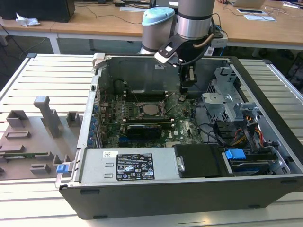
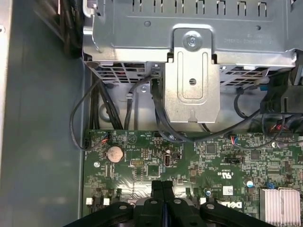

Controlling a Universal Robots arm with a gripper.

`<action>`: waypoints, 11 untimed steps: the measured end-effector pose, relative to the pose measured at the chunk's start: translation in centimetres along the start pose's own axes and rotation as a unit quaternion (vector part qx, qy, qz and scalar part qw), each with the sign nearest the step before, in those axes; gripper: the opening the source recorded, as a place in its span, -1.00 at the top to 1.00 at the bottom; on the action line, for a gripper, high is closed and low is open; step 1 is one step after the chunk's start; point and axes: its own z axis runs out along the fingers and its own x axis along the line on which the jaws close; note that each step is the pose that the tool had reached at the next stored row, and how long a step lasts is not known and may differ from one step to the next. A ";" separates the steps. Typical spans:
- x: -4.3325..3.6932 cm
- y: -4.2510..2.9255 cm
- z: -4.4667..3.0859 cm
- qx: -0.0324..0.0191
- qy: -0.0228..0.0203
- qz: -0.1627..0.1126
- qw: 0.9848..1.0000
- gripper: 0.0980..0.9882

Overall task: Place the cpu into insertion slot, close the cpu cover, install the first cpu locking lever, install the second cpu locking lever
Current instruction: 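Close the cpu cover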

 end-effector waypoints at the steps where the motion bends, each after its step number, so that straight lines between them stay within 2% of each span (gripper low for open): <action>1: 0.01 -0.02 0.26 0.000 0.000 0.000 1.000 0.98; 4: 0.07 -0.08 1.14 0.000 0.000 0.000 1.000 0.98; 11: 0.64 -0.04 2.25 0.000 0.000 0.000 1.000 0.98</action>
